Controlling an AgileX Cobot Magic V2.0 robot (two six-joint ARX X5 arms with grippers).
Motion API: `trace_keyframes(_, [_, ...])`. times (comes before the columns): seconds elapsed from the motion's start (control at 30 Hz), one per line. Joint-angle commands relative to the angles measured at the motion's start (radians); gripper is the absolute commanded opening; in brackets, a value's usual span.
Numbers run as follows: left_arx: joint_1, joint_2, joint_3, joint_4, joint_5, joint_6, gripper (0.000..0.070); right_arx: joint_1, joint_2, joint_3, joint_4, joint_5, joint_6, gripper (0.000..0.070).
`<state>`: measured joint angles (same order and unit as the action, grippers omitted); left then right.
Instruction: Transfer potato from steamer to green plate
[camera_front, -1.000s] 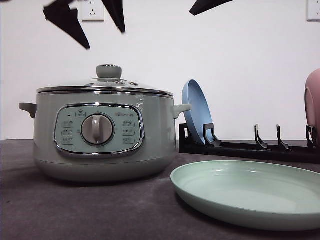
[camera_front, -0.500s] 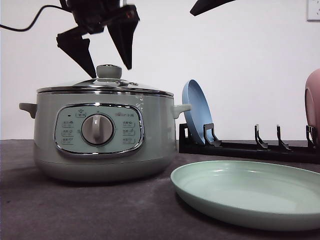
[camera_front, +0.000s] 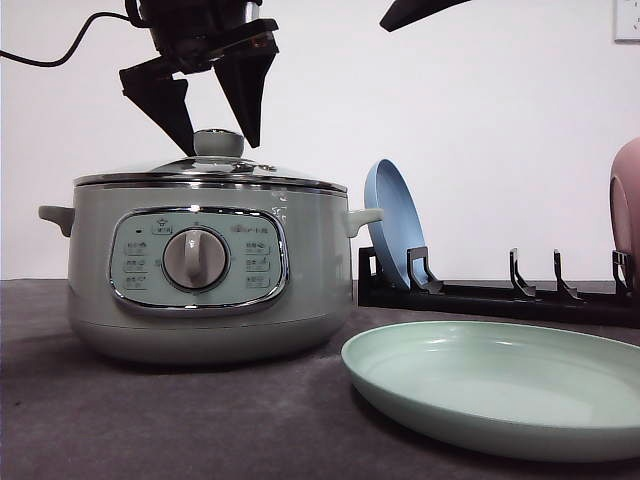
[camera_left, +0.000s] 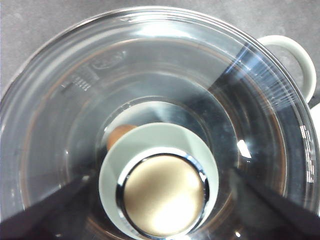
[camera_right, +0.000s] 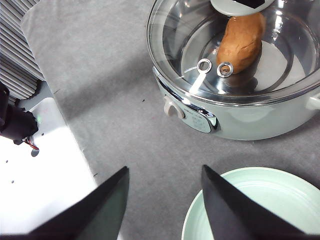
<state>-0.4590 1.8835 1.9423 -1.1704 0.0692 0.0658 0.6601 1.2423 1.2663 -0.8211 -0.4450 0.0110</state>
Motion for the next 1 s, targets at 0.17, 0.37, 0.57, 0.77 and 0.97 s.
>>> trace_keyframes(0.17, [-0.010,0.017,0.034,-0.013,-0.003,0.012,0.0417,0.007,0.011,0.018,0.006,0.005,-0.012,0.0284])
trace_keyframes(0.37, [-0.010,0.017,0.034,-0.015,-0.003,0.011,0.0288,0.007,0.011,0.018,0.006,0.009,-0.012,0.0284])
trace_keyframes(0.57, [-0.011,0.017,0.034,-0.028,-0.003,0.003,0.0101,0.003,0.011,0.018,0.007,0.009,-0.012,0.0284])
trace_keyframes(0.77, [-0.011,0.017,0.034,-0.034,-0.003,0.002,0.0000,0.002,0.011,0.018,0.013,0.009,-0.012,0.0284])
trace_keyframes(0.97, [-0.004,0.015,0.049,-0.034,-0.003,0.002,0.0001,0.002,0.011,0.018,0.013,0.008,-0.012,0.0284])
